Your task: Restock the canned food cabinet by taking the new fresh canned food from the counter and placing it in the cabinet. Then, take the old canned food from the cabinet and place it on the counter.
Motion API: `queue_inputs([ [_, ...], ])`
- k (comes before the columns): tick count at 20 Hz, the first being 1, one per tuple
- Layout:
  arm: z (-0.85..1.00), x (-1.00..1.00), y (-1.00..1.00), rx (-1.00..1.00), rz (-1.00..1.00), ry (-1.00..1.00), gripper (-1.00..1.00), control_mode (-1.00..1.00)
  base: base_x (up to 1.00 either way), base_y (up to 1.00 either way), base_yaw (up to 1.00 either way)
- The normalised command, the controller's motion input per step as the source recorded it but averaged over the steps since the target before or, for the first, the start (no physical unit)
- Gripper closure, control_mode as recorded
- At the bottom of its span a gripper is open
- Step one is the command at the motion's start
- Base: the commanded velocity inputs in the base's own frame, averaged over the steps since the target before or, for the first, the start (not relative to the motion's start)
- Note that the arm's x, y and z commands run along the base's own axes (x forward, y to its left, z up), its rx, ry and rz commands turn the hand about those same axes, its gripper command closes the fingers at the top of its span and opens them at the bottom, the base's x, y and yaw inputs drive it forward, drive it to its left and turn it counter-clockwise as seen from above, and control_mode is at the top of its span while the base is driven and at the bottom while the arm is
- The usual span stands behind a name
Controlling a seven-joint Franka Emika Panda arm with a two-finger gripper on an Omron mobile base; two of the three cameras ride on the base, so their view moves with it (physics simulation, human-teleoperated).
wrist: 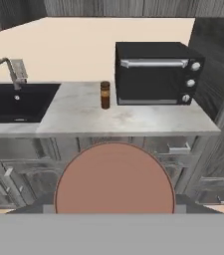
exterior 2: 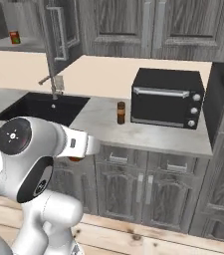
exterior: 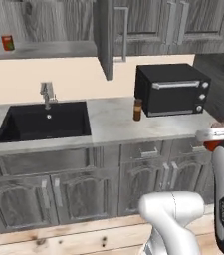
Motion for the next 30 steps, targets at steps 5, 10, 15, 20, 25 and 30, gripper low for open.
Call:
queue_inputs([
  [5, 0.0, 0.0, 0.0, 0.0, 0.0, 0.0, 1.0, 1.0, -0.39, 1.0, 0.24],
  [10, 0.0, 0.0, 0.0, 0.0, 0.0, 0.0, 1.0, 1.0, -0.01, 1.0, 0.07],
  [15, 0.0, 0.0, 0.0, 0.0, 0.0, 0.0, 1.0, 1.0, 0.42, 1.0, -0.01],
  [20, 0.0, 0.0, 0.0, 0.0, 0.0, 0.0, 1.0, 1.0, 0.91, 0.84, -0.13],
  [25, 0.0, 0.0, 0.0, 0.0, 0.0, 0.0, 1.0, 1.0, 1.0, 0.04, -0.05],
  [30, 0.0, 0.0, 0.0, 0.0, 0.0, 0.0, 1.0, 1.0, 0.89, -0.24, 0.0],
])
